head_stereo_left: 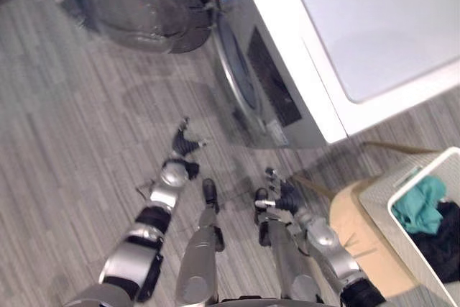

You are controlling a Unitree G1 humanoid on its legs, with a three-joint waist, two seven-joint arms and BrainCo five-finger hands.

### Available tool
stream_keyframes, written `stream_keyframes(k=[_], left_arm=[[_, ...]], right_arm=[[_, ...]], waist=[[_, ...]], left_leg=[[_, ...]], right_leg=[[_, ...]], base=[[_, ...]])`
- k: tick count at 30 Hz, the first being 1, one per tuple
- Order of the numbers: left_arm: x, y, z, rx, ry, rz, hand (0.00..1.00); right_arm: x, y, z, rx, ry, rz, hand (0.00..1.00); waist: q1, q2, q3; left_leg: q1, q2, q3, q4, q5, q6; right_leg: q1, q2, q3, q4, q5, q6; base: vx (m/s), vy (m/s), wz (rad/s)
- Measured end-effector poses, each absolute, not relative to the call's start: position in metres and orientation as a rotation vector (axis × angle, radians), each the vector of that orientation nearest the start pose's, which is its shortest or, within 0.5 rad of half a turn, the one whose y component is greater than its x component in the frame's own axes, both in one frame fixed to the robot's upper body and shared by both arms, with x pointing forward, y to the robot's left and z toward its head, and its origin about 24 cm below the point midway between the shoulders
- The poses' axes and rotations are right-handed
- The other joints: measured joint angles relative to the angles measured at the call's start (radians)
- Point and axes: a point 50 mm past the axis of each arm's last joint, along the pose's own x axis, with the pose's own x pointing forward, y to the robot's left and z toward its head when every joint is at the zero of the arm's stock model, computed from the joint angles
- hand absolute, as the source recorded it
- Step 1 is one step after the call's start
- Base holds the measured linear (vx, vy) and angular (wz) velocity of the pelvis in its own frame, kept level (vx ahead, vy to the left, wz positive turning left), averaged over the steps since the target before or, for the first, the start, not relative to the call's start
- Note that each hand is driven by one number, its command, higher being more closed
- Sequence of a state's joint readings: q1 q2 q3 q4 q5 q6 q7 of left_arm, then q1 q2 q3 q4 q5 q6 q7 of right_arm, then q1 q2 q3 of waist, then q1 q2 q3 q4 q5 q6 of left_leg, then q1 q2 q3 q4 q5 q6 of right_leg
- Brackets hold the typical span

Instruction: Pick up the laundry basket with both hands and put the clothes into the washing machine.

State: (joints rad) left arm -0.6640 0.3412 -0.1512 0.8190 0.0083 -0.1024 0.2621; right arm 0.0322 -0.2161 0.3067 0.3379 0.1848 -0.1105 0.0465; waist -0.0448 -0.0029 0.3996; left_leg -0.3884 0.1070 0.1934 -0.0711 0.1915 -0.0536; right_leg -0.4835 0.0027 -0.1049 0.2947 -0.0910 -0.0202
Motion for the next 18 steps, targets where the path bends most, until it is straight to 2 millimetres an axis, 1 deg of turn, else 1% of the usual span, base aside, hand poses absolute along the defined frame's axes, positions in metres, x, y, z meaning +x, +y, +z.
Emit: stream_keyframes(k=[1,2,3,5,6,7,8,9,11,12,13,15,18], left_arm=[[0.375,0.218,0.100,0.472,-0.029,0.230,0.00],[0.377,0.225,0.110,0.489,-0.047,0.248,0.00],[0.381,0.236,0.129,0.513,-0.089,0.281,0.00],[0.383,0.251,0.151,0.506,-0.135,0.339,0.00],[0.383,0.260,0.162,0.498,-0.158,0.374,0.00],[0.383,0.262,0.166,0.501,-0.166,0.383,0.00],[0.382,0.268,0.171,0.509,-0.175,0.400,0.00],[0.378,0.282,0.178,0.504,-0.179,0.454,0.00],[0.375,0.293,0.182,0.498,-0.180,0.506,0.00],[0.372,0.300,0.188,0.490,-0.193,0.531,0.00],[0.372,0.302,0.192,0.477,-0.200,0.547,0.00],[0.372,0.299,0.186,0.459,-0.194,0.540,0.00],[0.367,0.311,0.187,0.403,-0.180,0.598,0.00]], right_arm=[[0.216,-0.143,-0.046,-0.059,0.343,0.244,0.00],[0.213,-0.146,-0.049,-0.061,0.355,0.232,0.00],[0.206,-0.149,-0.053,-0.063,0.371,0.216,0.00],[0.199,-0.151,-0.055,-0.062,0.382,0.198,0.00],[0.195,-0.152,-0.053,-0.054,0.373,0.188,0.00],[0.194,-0.154,-0.052,-0.049,0.363,0.177,0.00],[0.194,-0.155,-0.049,-0.048,0.345,0.158,0.00],[0.197,-0.159,-0.043,-0.058,0.308,0.116,0.00],[0.201,-0.166,-0.036,-0.063,0.269,0.056,0.00],[0.202,-0.172,-0.032,-0.063,0.248,0.008,0.00],[0.200,-0.179,-0.030,-0.073,0.238,-0.041,0.00],[0.198,-0.187,-0.030,-0.087,0.238,-0.100,0.00],[0.193,-0.194,-0.031,-0.080,0.246,-0.170,0.00]], waist=[[0.000,-0.012,0.007],[0.001,-0.016,0.009],[0.002,-0.020,0.011],[0.006,-0.028,0.015],[0.004,-0.030,0.017],[0.006,-0.032,0.017],[0.009,-0.039,0.021],[0.008,-0.048,0.026],[0.013,-0.056,0.030],[0.022,-0.062,0.033],[0.032,-0.063,0.034],[0.035,-0.063,0.034],[0.035,-0.068,0.037]], left_leg=[[-0.003,0.002,0.018,0.000,-0.001,0.001],[-0.006,0.004,0.028,0.000,-0.002,0.002],[-0.014,0.012,0.044,0.001,-0.003,0.003],[-0.021,0.017,0.062,0.003,-0.003,0.004],[-0.031,0.019,0.072,0.011,-0.006,0.008],[-0.038,0.021,0.078,0.018,-0.009,0.011],[-0.041,0.023,0.087,0.024,-0.012,0.015],[-0.056,0.030,0.102,0.046,-0.025,0.017],[-0.072,0.038,0.116,0.067,-0.038,0.017],[-0.087,0.047,0.124,0.092,-0.051,0.017],[-0.104,0.054,0.126,0.114,-0.061,0.017],[-0.120,0.061,0.125,0.139,-0.075,0.017],[-0.141,0.071,0.120,0.176,-0.094,0.015]], right_leg=[[-0.014,0.003,0.020,0.002,0.008,0.004],[-0.020,0.005,0.028,0.000,0.013,0.008],[-0.030,0.007,0.040,-0.002,0.025,0.007],[-0.035,0.013,0.054,-0.023,0.045,0.011],[-0.040,0.014,0.058,-0.029,0.052,0.011],[-0.042,0.014,0.060,-0.032,0.056,0.011],[-0.044,0.016,0.067,-0.038,0.061,0.010],[-0.047,0.021,0.079,-0.054,0.075,0.014],[-0.047,0.028,0.092,-0.079,0.094,0.013],[-0.046,0.032,0.100,-0.098,0.108,0.015],[-0.046,0.035,0.103,-0.115,0.118,0.012],[-0.045,0.037,0.101,-0.126,0.124,0.012],[-0.045,0.040,0.096,-0.129,0.125,0.011]], base=[[-0.10,0.014,-0.38],[-0.11,0.002,-0.43],[-0.09,0.001,-0.30],[-0.07,0.006,-0.26],[-0.03,0.005,-0.16],[-0.02,0.000,-0.14],[-0.02,-0.007,-0.22],[-0.02,-0.009,-0.26],[-0.02,-0.013,-0.27],[-0.01,-0.021,-0.25],[0.00,-0.021,-0.16],[0.00,-0.012,-0.03],[0.00,-0.010,0.01]])
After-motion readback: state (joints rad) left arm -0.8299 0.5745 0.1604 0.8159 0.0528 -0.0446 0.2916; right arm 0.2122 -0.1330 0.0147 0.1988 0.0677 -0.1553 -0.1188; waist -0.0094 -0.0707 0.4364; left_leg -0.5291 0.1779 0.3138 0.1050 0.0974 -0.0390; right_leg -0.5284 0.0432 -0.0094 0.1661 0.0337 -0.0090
